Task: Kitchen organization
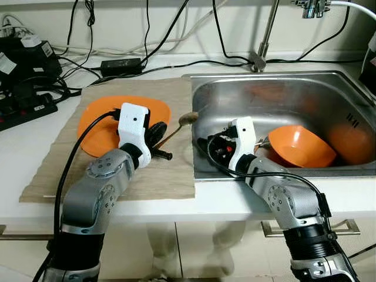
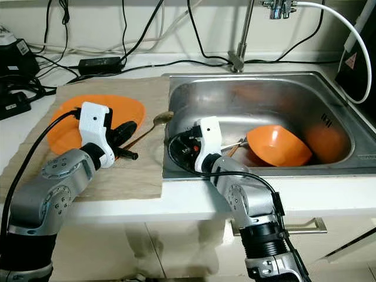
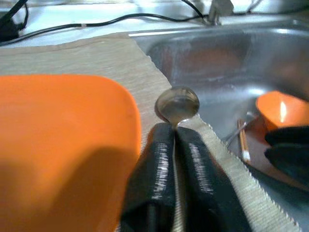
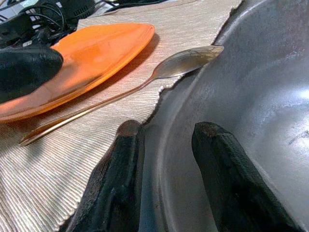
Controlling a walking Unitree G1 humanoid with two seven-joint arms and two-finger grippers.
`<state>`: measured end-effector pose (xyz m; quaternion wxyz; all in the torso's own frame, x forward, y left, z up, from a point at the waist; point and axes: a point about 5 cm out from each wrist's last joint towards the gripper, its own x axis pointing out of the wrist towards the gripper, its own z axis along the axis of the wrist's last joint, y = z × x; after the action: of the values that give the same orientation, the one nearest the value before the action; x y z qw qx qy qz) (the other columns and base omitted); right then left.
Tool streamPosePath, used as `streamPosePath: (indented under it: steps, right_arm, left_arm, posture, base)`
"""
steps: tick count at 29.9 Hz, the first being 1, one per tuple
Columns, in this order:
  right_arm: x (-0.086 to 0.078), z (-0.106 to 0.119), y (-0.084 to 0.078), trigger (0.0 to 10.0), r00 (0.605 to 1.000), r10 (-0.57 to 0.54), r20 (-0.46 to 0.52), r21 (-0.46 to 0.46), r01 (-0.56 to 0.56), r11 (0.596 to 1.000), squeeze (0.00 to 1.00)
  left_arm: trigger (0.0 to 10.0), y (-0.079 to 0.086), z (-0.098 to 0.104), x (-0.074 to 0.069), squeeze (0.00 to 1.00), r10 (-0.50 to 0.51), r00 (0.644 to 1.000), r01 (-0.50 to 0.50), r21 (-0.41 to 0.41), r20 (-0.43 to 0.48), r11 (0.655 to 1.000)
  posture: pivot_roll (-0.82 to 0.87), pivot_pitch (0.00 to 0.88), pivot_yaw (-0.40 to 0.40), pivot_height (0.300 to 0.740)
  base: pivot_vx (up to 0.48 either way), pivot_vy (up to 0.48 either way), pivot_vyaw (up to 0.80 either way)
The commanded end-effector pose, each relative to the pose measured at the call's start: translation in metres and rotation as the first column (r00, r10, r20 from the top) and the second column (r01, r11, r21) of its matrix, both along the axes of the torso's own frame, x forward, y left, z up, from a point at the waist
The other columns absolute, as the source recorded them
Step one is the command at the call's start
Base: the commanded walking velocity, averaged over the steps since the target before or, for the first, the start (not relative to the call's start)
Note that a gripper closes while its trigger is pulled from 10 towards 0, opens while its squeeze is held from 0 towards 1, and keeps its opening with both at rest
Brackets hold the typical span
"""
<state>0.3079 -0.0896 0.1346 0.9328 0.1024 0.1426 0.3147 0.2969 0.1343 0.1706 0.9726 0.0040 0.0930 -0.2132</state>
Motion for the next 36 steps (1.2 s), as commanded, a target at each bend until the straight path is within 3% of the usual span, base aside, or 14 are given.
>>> streamPosePath:
  steps: [1,17,29,31,36]
  right_arm:
    - [0.002,0.005,-0.001,10.0,1.0,-0.012,0.016,0.005,0.012,1.0,0.0]
    - [0.006,0.062,-0.003,10.0,0.984,-0.003,0.177,0.007,0.001,1.0,0.0]
    - [-0.002,0.056,-0.003,10.0,0.991,0.064,0.115,-0.008,-0.064,0.998,0.0]
    - [-0.005,0.056,-0.001,10.0,0.991,0.076,0.109,-0.003,-0.077,0.997,0.0]
    - [-0.006,0.056,0.001,10.0,0.991,0.084,0.107,0.004,-0.085,0.996,0.0]
  left_arm:
    - [10.0,-0.002,0.006,-0.002,1.0,-0.02,0.999,0.02,0.02,0.026,1.0]
    - [10.0,-0.007,-0.004,-0.016,1.0,-0.142,0.99,0.143,0.047,-0.025,0.989]
    - [10.0,-0.003,-0.025,-0.02,1.0,-0.164,0.975,0.187,0.151,-0.151,0.971]
    - [10.0,-0.002,-0.026,-0.017,0.0,-0.156,0.975,0.181,0.162,-0.155,0.97]
    - [10.0,0.0,-0.026,-0.012,0.0,-0.138,0.979,0.162,0.16,-0.152,0.974]
  posture:
    - [-0.03,0.0,0.059,0.74]
    - [-0.03,0.0,0.057,0.74]
    - [-0.03,0.0,0.056,0.74]
    - [-0.04,0.0,0.059,0.74]
    - [-0.04,0.0,0.061,0.74]
  base:
    - [0.0,0.0,0.0]
    - [0.0,0.0,0.0]
    - [0.0,0.0,0.0]
    - [0.0,0.0,0.0]
    - [0.0,0.0,0.0]
